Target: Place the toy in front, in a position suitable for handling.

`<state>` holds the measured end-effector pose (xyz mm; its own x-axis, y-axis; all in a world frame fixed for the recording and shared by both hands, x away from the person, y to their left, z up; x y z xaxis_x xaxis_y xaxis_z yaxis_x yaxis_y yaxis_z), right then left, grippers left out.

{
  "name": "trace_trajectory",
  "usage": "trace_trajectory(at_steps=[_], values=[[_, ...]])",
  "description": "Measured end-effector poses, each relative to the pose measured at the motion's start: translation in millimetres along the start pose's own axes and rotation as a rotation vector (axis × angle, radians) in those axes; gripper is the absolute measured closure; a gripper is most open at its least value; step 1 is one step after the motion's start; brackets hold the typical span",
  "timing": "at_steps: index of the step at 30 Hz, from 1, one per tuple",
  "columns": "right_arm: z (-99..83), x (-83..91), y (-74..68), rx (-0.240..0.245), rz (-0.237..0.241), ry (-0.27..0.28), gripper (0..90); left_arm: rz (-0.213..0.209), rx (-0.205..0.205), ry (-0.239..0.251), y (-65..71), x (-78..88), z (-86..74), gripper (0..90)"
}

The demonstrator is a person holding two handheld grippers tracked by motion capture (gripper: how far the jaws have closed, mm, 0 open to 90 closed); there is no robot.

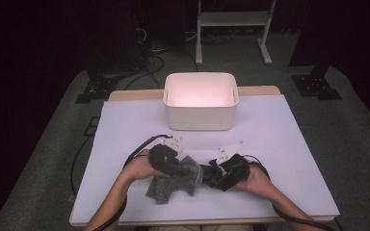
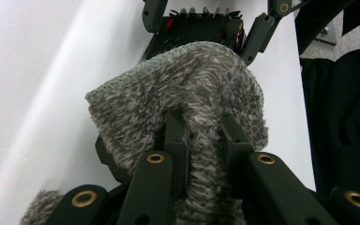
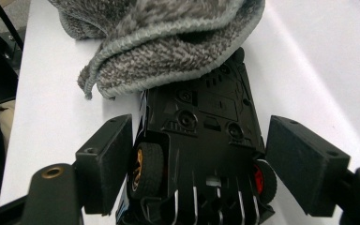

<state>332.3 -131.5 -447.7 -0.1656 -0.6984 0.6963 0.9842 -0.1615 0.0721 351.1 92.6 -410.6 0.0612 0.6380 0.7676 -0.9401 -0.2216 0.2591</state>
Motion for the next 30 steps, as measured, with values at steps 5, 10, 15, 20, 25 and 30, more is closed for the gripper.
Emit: trace_trajectory(at_steps=[5,10,15,20,25,30], values=[[-3.2,1.6,-4.4,0.011,-0.001,0.017,23.3,0.001,-0.019,-0.032,2.6,-6.0,0.3,77.3],[-1.2,4.0,-7.3,0.022,0.002,0.009,23.5,0.0,-0.028,-0.042,4.5,-8.4,0.8,77.0],[-3.3,5.6,-3.9,0.005,0.02,0.027,23.4,0.005,-0.029,-0.038,3.7,-5.3,2.7,77.1],[-1.4,6.5,-2.3,-0.011,0.019,0.003,19.0,0.016,-0.023,-0.018,1.3,3.0,4.1,77.1],[-4.3,-7.3,-0.3,-0.022,0.056,-0.052,16.8,0.018,-0.017,-0.016,0.5,5.3,4.4,77.1],[-1.3,-20.4,-0.1,-0.008,0.141,-0.063,19.3,0.017,-0.005,-0.014,-1.0,5.5,2.1,77.0]])
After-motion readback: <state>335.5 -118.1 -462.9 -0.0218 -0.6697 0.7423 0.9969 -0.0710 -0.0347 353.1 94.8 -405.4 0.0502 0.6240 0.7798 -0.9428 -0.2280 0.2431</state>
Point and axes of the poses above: each handheld gripper's, and its own axes: x roughly backward along the jaws, z roughly out of its top, y roughly to its right, the point moved 2 cm from there along -x, roughly forward along the jaws, and after that the axes turned 8 degrees about x, right-handed, at the moved point
